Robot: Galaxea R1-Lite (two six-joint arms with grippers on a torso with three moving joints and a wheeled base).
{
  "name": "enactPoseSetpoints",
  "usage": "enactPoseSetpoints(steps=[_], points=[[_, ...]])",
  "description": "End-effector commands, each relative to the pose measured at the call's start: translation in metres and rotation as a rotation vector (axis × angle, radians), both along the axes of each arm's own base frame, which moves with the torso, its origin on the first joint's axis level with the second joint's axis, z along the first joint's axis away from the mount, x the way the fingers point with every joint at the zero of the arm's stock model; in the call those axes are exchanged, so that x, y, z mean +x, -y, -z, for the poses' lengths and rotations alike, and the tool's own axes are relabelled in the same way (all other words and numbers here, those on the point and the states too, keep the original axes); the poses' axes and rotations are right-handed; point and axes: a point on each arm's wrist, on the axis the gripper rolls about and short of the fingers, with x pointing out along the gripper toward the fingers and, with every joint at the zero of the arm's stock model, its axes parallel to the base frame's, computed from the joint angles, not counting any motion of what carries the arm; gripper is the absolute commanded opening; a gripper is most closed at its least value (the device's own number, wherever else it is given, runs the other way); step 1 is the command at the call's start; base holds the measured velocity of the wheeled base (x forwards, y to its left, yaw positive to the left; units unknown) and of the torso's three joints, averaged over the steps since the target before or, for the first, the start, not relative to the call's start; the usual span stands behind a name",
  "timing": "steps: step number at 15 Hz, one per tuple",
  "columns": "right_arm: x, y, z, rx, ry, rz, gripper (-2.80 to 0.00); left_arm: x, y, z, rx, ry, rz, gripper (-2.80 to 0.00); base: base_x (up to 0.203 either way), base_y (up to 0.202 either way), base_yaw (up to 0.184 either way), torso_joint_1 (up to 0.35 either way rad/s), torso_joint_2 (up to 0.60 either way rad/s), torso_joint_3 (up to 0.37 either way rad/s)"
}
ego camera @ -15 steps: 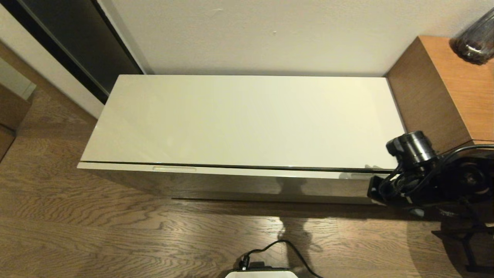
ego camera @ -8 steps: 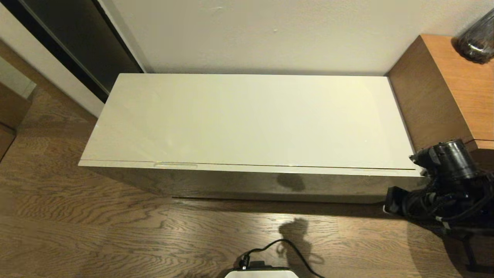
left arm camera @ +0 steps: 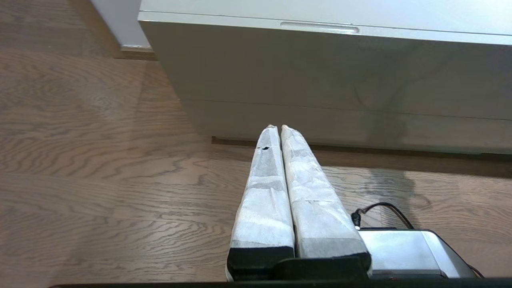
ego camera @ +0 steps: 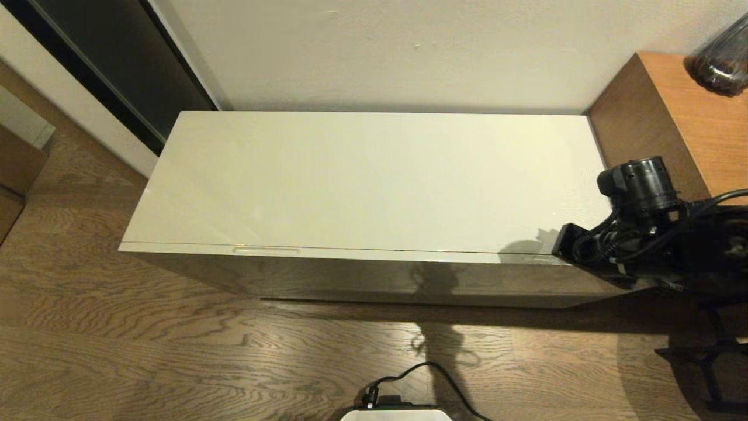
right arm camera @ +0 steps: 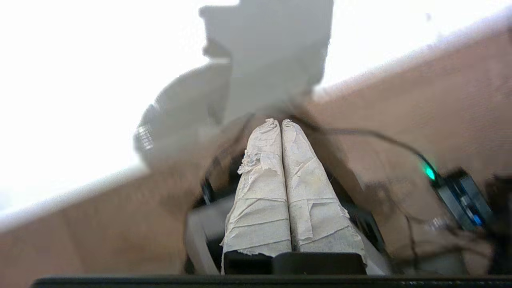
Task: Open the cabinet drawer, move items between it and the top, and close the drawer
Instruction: Open the drawer
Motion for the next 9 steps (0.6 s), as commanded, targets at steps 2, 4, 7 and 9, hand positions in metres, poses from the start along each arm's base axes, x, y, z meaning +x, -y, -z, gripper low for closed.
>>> enactPoseSetpoints(steps=[2,4,7,9], points=[[0.032,-0.007,0.02,-0.02,-0.036,0.026,-2.8,0.0,0.0,0.0,-0.001,-0.002,0.001,-2.8,0.0,0.0,0.0,0.0,0.0,0.0],[0.032,-0.007,0.025,-0.022,-0.052,0.029,-2.8,0.0,0.0,0.0,-0.001,-0.002,0.001,-2.8,0.0,0.0,0.0,0.0,0.0,0.0],[0.027,-0.004,0.03,-0.026,-0.074,0.034,-2.8,0.0,0.0,0.0,-0.001,-0.002,0.001,-2.8,0.0,0.0,0.0,0.0,0.0,0.0],[0.019,-0.003,0.036,-0.008,-0.099,0.054,-2.8,0.0,0.0,0.0,-0.001,0.0,0.001,-2.8,0.0,0.0,0.0,0.0,0.0,0.0]])
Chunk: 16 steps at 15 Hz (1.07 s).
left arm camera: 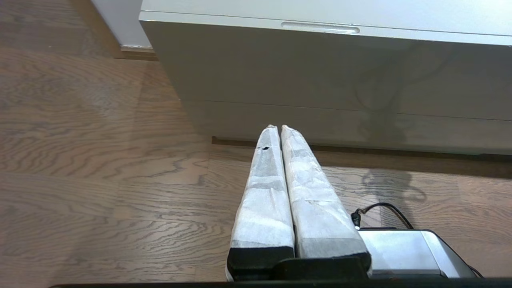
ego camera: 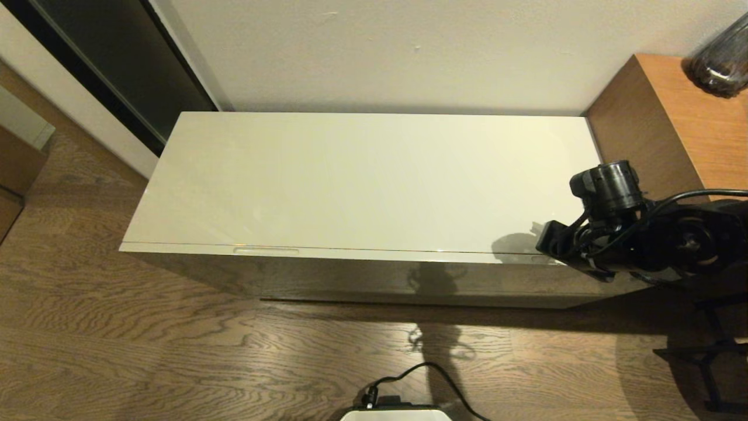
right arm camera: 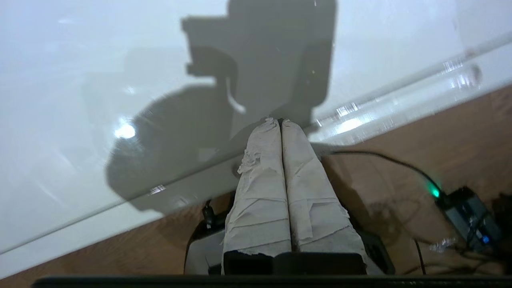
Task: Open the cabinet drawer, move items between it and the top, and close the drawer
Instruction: Open the drawer
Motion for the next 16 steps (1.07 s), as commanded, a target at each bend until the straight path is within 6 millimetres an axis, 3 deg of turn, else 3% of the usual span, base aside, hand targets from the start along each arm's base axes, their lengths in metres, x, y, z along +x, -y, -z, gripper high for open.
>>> enactPoseSetpoints(steps=[1,4,8,11,16], points=[[-0.009,0.002,0.012,0.011,-0.045,0.022,-2.8,0.0,0.0,0.0,-0.001,0.0,0.001,-2.8,0.0,0.0,0.0,0.0,0.0,0.0],[-0.025,0.006,0.028,0.008,-0.098,0.028,-2.8,0.0,0.0,0.0,-0.001,0.0,0.001,-2.8,0.0,0.0,0.0,0.0,0.0,0.0],[-0.053,0.009,0.034,0.039,-0.081,0.022,-2.8,0.0,0.0,0.0,-0.001,0.0,0.001,-2.8,0.0,0.0,0.0,0.0,0.0,0.0],[-0.091,0.014,0.029,0.073,-0.083,0.005,-2.8,0.0,0.0,0.0,-0.001,0.0,0.001,-2.8,0.0,0.0,0.0,0.0,0.0,0.0],[-0.172,0.033,0.013,0.111,-0.015,-0.029,-2.8,0.0,0.0,0.0,-0.001,-0.001,0.001,-2.8,0.0,0.0,0.0,0.0,0.0,0.0]])
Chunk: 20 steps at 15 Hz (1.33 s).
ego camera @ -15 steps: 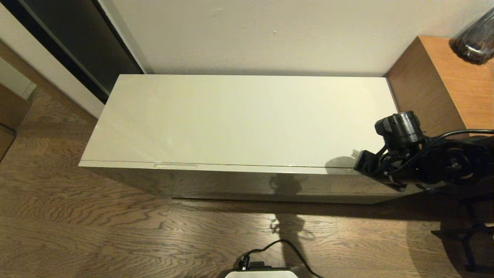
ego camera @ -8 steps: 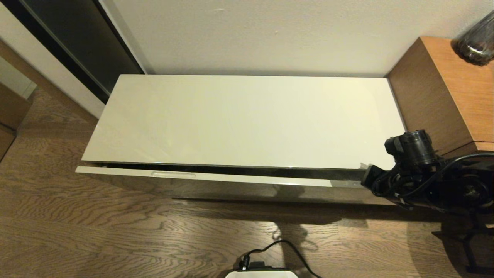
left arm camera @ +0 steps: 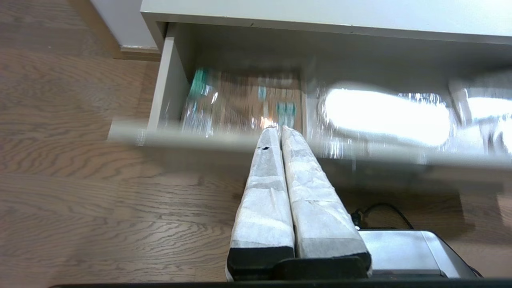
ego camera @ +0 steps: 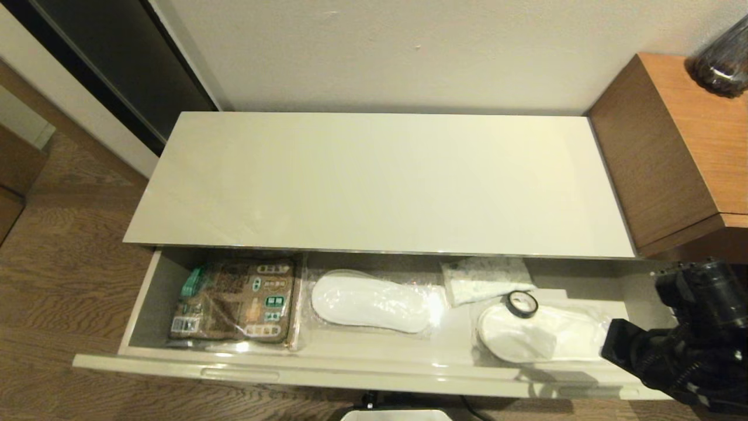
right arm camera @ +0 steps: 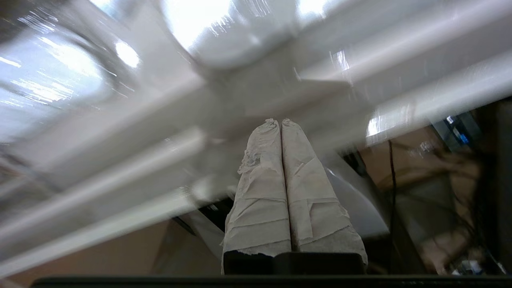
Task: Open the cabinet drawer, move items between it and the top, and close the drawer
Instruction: Open the drawer, then take out the tissue from the drawer
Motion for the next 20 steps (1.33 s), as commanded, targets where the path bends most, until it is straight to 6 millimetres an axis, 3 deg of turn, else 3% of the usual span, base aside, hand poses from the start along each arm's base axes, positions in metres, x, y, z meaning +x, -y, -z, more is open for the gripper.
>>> enactPoseSetpoints(steps=[1,4,5,10,13,17,20], points=[[-0.047,0.013,-0.021,0.032,0.106,-0.008,-2.8,0.0,0.0,0.0,-0.001,-0.002,-0.001,-2.8,0.0,0.0,0.0,0.0,0.0,0.0],[-0.097,0.028,-0.035,-0.01,0.044,-0.094,-2.8,0.0,0.0,0.0,-0.001,-0.001,-0.001,-2.8,0.0,0.0,0.0,0.0,0.0,0.0],[-0.106,0.03,-0.04,-0.027,0.002,-0.123,-2.8,0.0,0.0,0.0,-0.001,-0.001,-0.001,-2.8,0.0,0.0,0.0,0.0,0.0,0.0],[-0.113,0.033,-0.054,-0.05,-0.038,-0.14,-2.8,0.0,0.0,0.0,-0.001,-0.002,-0.001,-2.8,0.0,0.0,0.0,0.0,0.0,0.0],[-0.129,0.038,-0.06,-0.065,-0.123,-0.144,-2.8,0.0,0.0,0.0,-0.001,-0.002,-0.001,-2.8,0.0,0.0,0.0,0.0,0.0,0.0],[-0.159,0.047,-0.074,-0.07,-0.11,-0.14,-2.8,0.0,0.0,0.0,-0.001,-0.001,-0.001,-2.8,0.0,0.0,0.0,0.0,0.0,0.0],[-0.174,0.052,-0.072,-0.108,-0.066,-0.196,-2.8,0.0,0.0,0.0,-0.001,-0.002,-0.001,-2.8,0.0,0.0,0.0,0.0,0.0,0.0]])
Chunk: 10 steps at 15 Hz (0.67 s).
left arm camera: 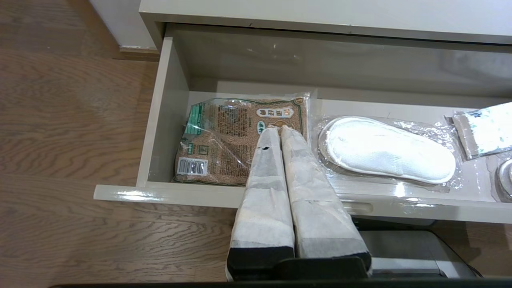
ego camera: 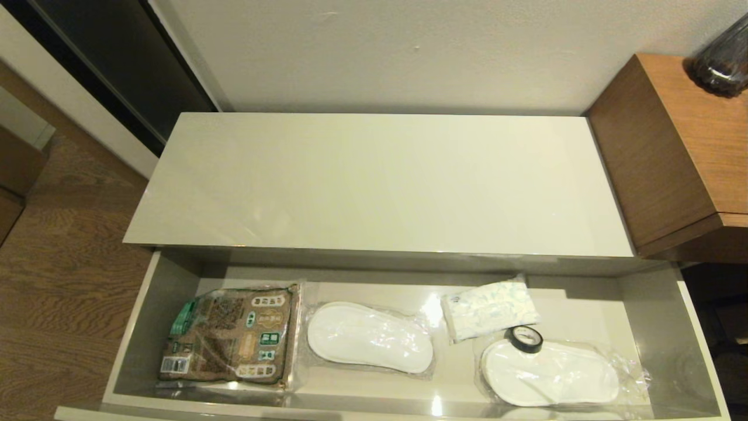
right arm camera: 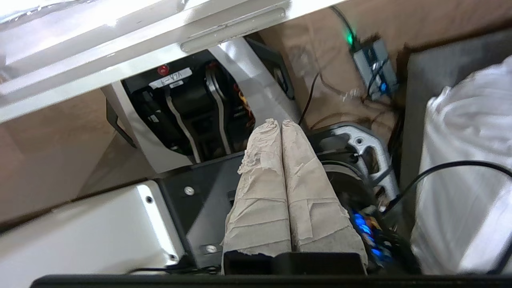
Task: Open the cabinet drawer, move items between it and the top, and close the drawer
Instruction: Take out the tissue from the drawer
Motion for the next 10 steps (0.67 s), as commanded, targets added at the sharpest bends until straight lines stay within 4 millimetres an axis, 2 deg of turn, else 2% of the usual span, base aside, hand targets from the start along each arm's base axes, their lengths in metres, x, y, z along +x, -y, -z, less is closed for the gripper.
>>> enactPoseSetpoints(steps=[1,3,4,7,10], points=[[-0.01,0.003,0.006,-0.021,0.049,-0.055,-2.8,0.0,0.0,0.0,-0.001,-0.001,0.0,-2.8,0.0,0.0,0.0,0.0,0.0,0.0],[0.008,-0.003,0.016,-0.054,0.105,-0.143,-2.8,0.0,0.0,0.0,-0.001,0.0,0.0,-2.8,0.0,0.0,0.0,0.0,0.0,0.0],[0.024,-0.008,0.022,-0.072,0.106,-0.185,-2.8,0.0,0.0,0.0,-0.001,0.0,0.0,-2.8,0.0,0.0,0.0,0.0,0.0,0.0],[0.093,-0.03,0.039,-0.117,0.071,-0.263,-2.8,0.0,0.0,0.0,-0.001,-0.001,-0.002,-2.8,0.0,0.0,0.0,0.0,0.0,0.0],[0.153,-0.052,0.065,-0.147,-0.079,-0.239,-2.8,0.0,0.0,0.0,-0.018,0.002,-0.002,-2.8,0.0,0.0,0.0,0.0,0.0,0.0]])
